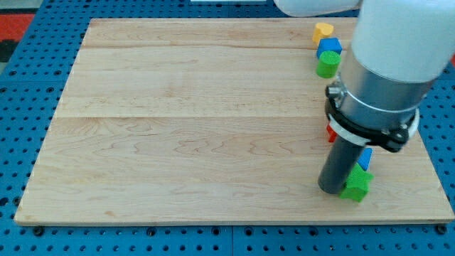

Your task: Push the green star closer to the blue triangle

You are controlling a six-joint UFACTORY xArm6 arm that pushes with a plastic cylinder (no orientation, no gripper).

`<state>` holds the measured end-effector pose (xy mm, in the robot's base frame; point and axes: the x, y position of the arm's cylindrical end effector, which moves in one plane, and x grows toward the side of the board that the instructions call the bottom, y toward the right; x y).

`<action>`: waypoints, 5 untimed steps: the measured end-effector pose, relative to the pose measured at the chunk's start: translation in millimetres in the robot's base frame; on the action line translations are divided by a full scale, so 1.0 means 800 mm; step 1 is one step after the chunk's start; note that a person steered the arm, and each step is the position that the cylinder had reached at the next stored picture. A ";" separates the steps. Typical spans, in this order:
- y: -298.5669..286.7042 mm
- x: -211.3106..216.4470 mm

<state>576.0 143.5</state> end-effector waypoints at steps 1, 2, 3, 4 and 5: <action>0.018 0.015; 0.023 0.039; 0.025 0.053; 0.048 0.054; 0.088 0.039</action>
